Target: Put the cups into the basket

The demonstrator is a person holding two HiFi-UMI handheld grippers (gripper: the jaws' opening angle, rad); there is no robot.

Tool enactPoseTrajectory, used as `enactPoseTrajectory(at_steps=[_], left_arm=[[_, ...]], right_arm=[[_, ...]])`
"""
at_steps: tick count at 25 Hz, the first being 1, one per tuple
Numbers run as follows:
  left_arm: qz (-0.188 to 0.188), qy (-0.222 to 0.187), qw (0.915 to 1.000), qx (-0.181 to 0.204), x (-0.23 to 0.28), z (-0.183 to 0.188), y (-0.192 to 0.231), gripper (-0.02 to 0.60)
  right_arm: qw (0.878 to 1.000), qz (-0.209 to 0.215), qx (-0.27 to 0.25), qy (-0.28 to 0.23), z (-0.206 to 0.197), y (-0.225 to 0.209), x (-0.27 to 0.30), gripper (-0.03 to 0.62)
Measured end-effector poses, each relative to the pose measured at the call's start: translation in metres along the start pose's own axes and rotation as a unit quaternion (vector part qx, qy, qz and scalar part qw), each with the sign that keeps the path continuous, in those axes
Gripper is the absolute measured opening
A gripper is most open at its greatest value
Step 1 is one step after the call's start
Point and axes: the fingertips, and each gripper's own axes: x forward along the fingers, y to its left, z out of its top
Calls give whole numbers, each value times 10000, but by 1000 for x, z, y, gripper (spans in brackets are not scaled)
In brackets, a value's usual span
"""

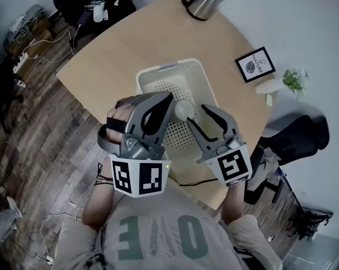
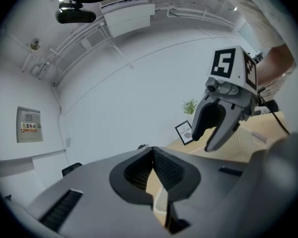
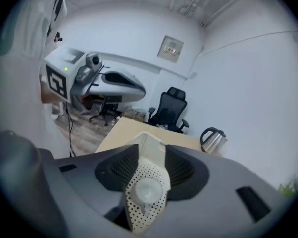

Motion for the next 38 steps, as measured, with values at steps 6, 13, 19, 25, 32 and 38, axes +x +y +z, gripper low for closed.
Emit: enactPoseTrajectory(at_steps=[6,13,19,25,32,38], left_arm=[[44,-36,9997,227,-15,29,-6,9],[-87,-427,9985,341,-32,68,-32,9],[-81,-634,9972,392,-44,82,-41,9],[-65,-517,9972,531,-46,88,-39,9],[14,-451,9976,532,-50,84,-35,9],[7,-514,9977,447,-47,83,-38,9]], right_arm=[[9748,-1493,994,-1326,36,-17,-60,0],[9298,-2285,1766,-2282,34,-7,-103,-2],[9179,-2444,2100,-2316,11,-1,-105,-2],[9162,-2502,2074,-2346,9,0,-112,-2],[9183,-2461,2014,-2356,10,5,-110,-2],[9223,-2444,1915,-2301,9,6,-111,-2]])
